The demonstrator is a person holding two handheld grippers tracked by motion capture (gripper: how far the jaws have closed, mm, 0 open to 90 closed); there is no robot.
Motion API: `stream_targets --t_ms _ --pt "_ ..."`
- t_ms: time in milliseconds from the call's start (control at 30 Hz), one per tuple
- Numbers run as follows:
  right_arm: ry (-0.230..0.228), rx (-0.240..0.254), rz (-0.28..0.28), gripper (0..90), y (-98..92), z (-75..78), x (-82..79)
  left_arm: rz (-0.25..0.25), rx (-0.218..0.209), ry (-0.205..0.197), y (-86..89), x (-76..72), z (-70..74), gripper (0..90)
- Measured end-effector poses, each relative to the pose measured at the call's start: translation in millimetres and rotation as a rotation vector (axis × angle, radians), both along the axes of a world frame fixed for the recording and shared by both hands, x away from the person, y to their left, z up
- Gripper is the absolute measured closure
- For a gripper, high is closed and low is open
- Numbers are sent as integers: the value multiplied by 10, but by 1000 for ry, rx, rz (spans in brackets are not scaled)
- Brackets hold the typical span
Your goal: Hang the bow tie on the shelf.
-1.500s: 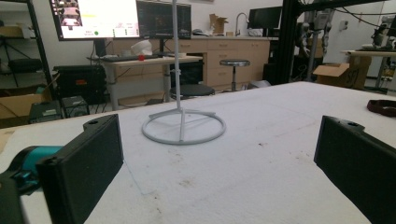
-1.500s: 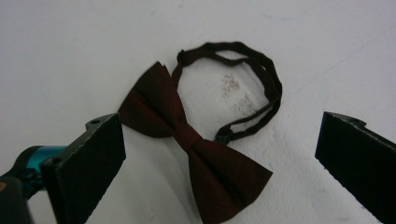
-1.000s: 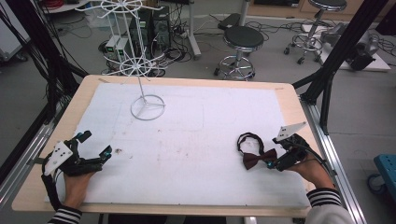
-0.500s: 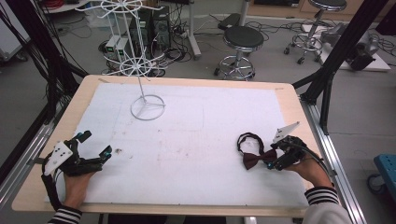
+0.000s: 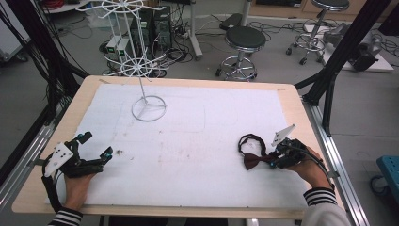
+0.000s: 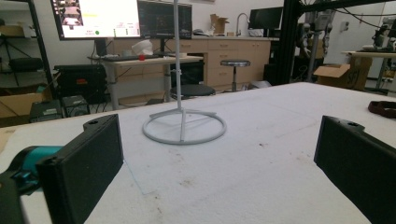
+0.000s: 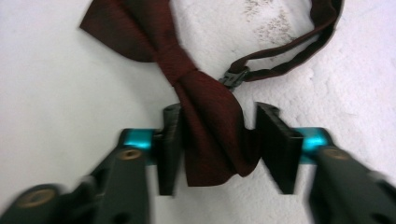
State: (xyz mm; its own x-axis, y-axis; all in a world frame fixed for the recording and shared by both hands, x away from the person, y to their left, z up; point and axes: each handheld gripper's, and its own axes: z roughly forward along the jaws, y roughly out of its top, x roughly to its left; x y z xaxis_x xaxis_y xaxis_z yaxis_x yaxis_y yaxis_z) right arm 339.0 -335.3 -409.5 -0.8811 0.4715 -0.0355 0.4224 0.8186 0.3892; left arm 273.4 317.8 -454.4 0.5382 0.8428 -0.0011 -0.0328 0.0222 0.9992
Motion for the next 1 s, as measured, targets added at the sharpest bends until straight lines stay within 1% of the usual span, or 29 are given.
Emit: stream_targets --t_ms 67,100,133,367,500,600,633,667,700,733,767,800,867,900,933,1000 --pt "3 -5 3 735 12 0 -5 -1 0 1 2 0 0 17" --pt "3 -5 3 735 12 0 -5 -1 0 1 2 0 0 17" --pt "18 5 -2 767 13 -1 -4 0 0 1 2 0 0 17" --pt "26 24 -5 775 15 4 0 2 -3 4 6 1 0 17" --pt "21 29 -7 774 24 10 2 4 -3 5 5 1 1 17" --pt "4 60 -13 774 24 42 -3 2 -3 6 7 1 2 17" --pt "4 60 -13 774 24 42 -3 2 -3 6 7 1 2 17" --pt "-3 93 -20 773 26 75 -18 3 -5 6 6 3 1 17" --pt "-3 93 -20 773 26 75 -18 1 -8 6 7 4 2 17" --pt "-20 123 -29 773 26 109 -30 3 -7 5 11 4 3 17" --pt "-20 123 -29 773 26 109 -30 3 -7 5 11 4 3 17" --pt "-31 166 -35 773 34 148 -51 3 -7 5 9 5 4 17" --pt "-35 206 -46 772 46 191 -81 2 -9 8 13 6 5 17" --pt "-41 213 -50 772 51 204 -90 0 -12 8 13 7 5 17" --pt "-45 230 -55 772 56 220 -99 -3 -12 22 16 12 12 17" --pt "-51 268 -65 771 65 252 -110 -4 -9 29 16 16 16 17"
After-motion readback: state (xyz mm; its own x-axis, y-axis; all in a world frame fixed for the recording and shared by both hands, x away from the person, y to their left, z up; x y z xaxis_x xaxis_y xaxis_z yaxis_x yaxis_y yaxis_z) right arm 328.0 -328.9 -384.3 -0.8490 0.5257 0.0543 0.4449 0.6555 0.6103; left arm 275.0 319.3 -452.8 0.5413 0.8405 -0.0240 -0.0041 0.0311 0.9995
